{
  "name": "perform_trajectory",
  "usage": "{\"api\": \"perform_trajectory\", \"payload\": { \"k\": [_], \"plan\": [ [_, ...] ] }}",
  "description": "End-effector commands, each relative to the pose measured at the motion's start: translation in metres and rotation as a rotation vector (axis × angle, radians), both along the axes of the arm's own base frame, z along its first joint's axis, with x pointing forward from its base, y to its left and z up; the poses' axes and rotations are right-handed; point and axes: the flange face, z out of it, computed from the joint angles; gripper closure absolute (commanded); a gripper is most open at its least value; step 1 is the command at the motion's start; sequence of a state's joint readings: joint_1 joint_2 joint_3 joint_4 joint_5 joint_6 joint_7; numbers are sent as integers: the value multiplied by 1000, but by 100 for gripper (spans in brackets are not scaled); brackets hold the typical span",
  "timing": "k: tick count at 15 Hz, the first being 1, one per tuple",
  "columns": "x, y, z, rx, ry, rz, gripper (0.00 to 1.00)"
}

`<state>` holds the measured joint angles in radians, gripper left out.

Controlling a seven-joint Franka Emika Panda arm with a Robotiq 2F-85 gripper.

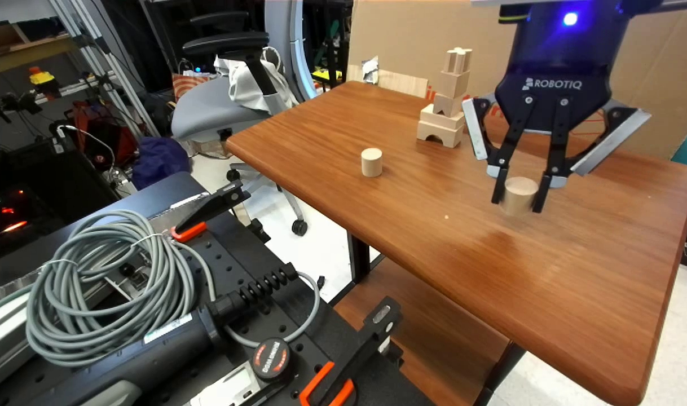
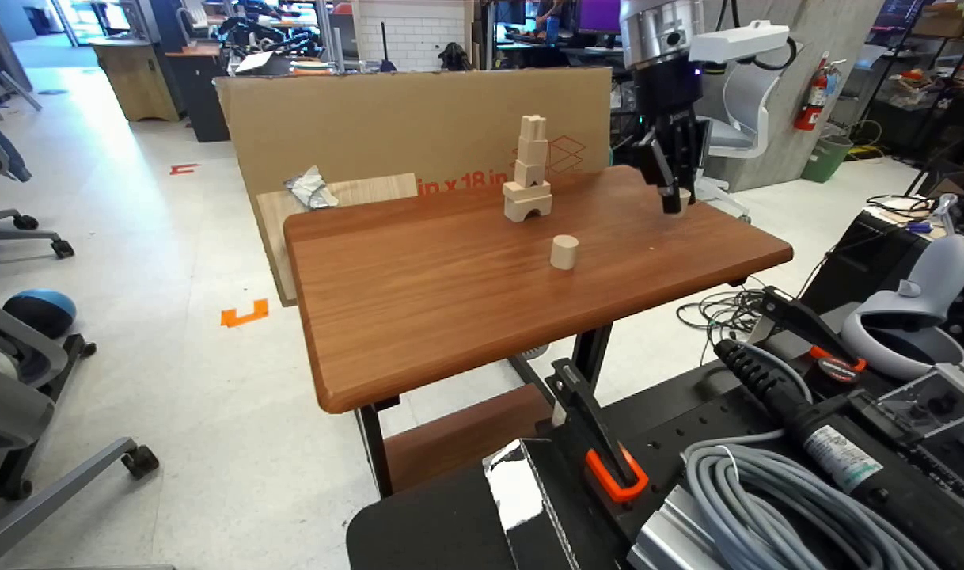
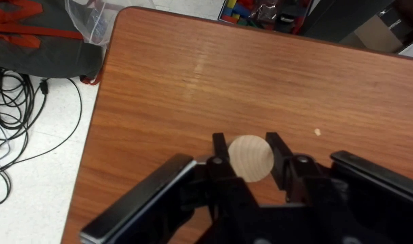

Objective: Move the cylinder on the right to the left.

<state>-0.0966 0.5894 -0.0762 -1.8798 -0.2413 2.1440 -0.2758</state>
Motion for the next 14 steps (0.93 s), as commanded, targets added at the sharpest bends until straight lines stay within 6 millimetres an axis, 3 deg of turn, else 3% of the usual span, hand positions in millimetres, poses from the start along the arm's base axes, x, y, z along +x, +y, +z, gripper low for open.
{"api": "perform_trajectory", "payload": {
  "k": [1, 5, 14],
  "plan": [
    [-8, 32, 10, 37, 30, 51, 92],
    [-5, 57, 9, 75, 53, 87, 92],
    [-11, 79, -4, 112, 157, 152, 92]
  ]
}}
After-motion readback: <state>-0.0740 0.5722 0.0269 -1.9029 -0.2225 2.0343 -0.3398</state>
